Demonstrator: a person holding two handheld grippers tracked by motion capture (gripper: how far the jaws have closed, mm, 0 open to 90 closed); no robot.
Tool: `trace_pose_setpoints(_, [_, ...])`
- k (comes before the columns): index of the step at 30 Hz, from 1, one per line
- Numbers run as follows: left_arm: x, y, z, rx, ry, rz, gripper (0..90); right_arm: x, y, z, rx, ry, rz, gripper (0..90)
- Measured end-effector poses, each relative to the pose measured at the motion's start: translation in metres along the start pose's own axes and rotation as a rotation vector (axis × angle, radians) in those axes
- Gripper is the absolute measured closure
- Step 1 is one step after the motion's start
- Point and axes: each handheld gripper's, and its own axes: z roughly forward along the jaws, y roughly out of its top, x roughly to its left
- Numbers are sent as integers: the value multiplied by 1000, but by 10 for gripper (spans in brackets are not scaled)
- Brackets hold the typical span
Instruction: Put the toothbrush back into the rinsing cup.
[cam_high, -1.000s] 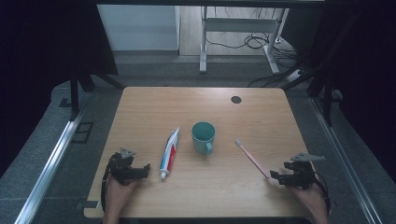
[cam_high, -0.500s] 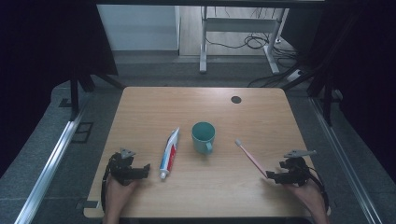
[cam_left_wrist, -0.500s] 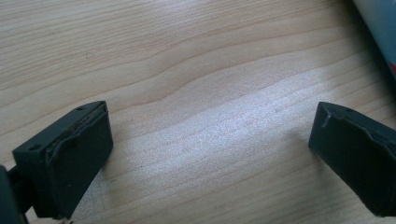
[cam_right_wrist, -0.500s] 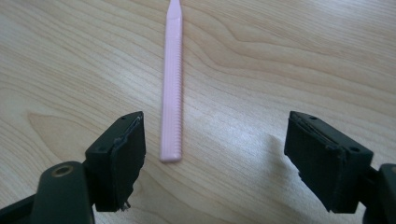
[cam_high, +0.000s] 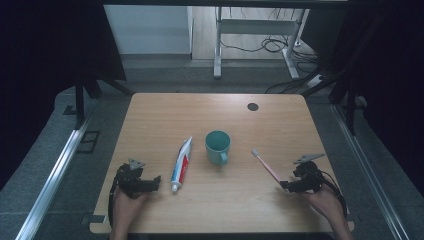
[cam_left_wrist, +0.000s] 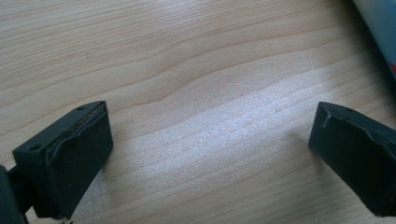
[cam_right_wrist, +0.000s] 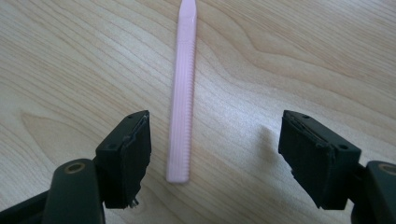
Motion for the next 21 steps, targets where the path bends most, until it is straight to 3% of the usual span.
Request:
trace_pose_setpoints(5, [0,0,0,0,0,0,0,2,9,3,49,2,-17,261])
trace_pose_setpoints(14, [0,0,0,1,0,0,0,-1,20,8,102,29,18,253])
trace_pose_setpoints(21, [0,0,0,1,2,0,0,0,34,13,142,35,-10,295])
